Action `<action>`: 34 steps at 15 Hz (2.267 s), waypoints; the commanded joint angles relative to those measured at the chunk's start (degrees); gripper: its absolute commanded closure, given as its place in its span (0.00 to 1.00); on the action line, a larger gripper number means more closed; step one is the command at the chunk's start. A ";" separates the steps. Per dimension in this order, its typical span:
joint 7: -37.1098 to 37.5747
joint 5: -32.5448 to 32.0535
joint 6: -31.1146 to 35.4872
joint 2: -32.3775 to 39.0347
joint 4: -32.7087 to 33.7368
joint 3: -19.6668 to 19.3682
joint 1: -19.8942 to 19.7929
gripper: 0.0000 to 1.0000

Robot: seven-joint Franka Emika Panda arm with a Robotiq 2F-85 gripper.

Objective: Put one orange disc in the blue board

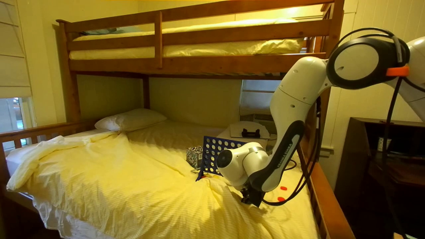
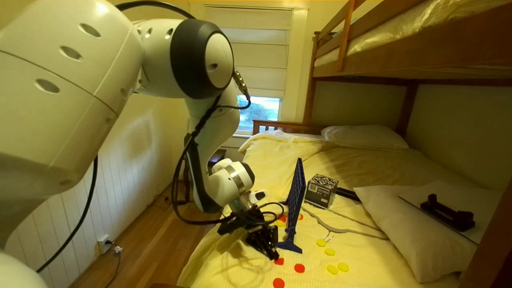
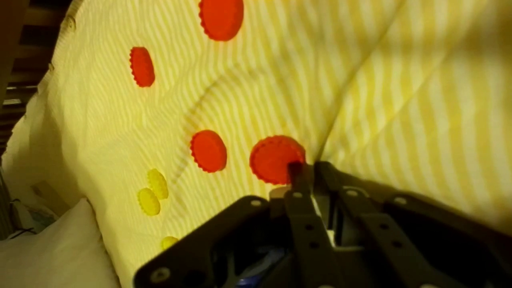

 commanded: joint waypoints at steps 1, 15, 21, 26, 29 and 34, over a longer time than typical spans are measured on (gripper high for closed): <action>-0.32 -0.17 -0.37 -1.21 -1.07 -0.66 0.11 0.54; -6.32 1.59 -1.53 1.71 2.01 -1.03 -1.46 0.00; -10.21 5.80 -2.00 2.14 2.85 -0.60 -1.94 0.46; -12.79 9.88 -2.43 2.47 3.68 -1.17 -1.25 0.39; -13.71 10.73 -2.51 2.91 4.18 -1.67 -0.98 0.28; -14.72 11.42 -2.91 2.98 4.39 -2.04 -0.97 0.51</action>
